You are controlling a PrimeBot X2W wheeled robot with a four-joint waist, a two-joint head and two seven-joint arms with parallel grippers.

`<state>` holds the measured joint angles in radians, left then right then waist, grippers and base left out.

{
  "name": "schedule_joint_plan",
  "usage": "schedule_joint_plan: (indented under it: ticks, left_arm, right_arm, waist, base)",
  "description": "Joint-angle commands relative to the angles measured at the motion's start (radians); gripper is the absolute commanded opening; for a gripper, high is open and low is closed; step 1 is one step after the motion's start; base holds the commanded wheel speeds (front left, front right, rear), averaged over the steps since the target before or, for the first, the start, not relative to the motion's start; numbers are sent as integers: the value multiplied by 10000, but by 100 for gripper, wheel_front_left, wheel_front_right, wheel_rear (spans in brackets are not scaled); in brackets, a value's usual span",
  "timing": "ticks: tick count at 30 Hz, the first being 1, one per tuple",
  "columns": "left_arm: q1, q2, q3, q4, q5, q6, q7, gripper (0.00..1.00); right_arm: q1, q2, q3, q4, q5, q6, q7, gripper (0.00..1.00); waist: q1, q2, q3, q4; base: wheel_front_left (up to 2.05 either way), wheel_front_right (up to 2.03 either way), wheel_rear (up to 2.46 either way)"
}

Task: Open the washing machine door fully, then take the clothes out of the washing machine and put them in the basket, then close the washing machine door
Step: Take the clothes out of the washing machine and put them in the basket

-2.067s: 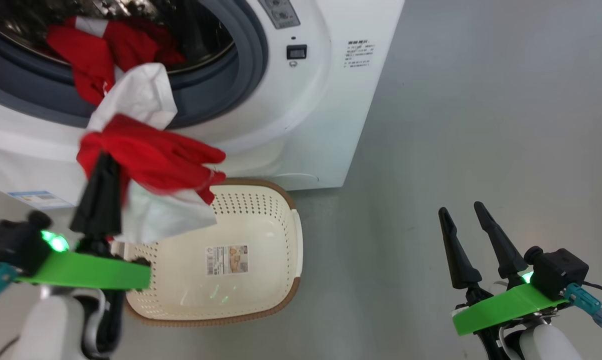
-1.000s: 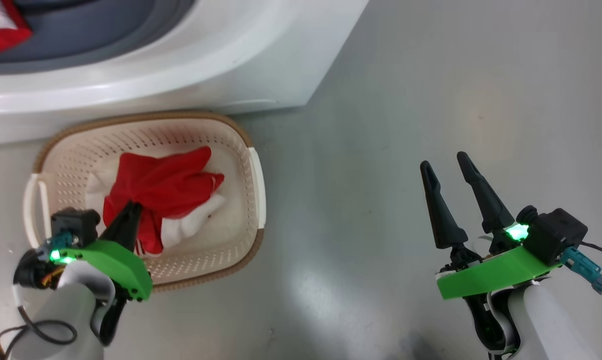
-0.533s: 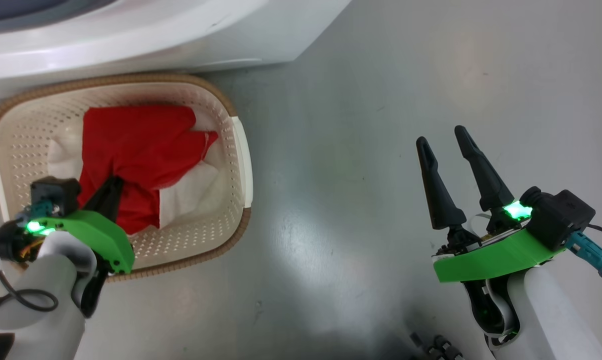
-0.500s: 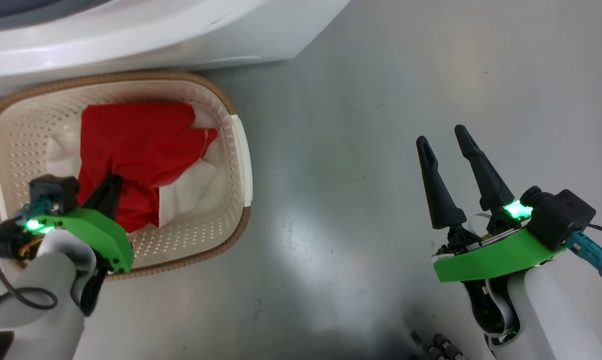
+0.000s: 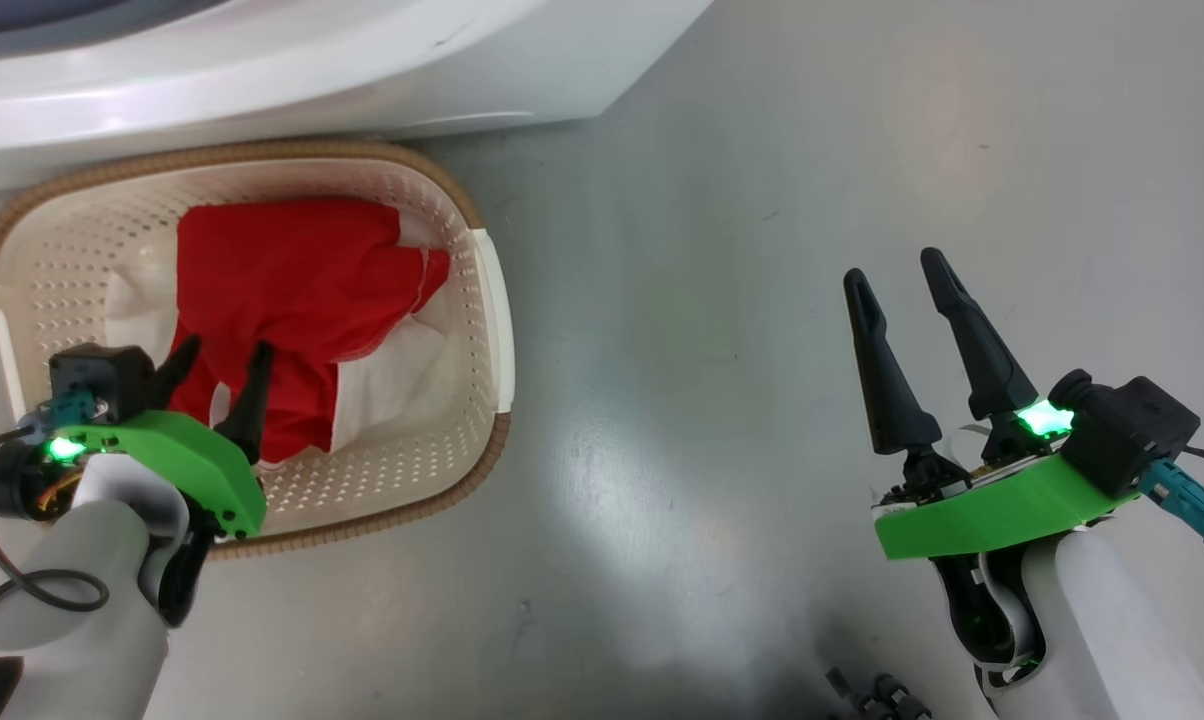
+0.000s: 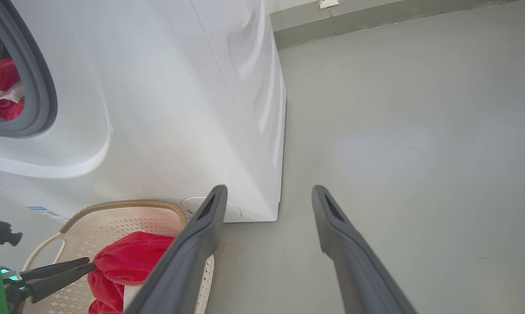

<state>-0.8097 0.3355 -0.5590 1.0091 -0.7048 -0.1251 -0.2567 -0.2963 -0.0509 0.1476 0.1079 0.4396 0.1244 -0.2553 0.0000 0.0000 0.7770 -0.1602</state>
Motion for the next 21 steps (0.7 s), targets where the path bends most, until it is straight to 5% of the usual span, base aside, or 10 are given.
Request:
schedule_joint_plan:
  ticks: [1,21]
  left_arm:
    - [94,392,223,-73,-63,-56,-51,100]
    - [1318,88,1690,-1380,367,-56,-51,100]
  right_arm:
    - [58,7,204,-148,-23,63,-65,100]
    - [252,7,3,416,-278,63,-65,100]
  waist:
    - [0,0,-98,57]
    - [0,0,-2071,546]
  base:
    - [0,0,0]
    - [0,0,0]
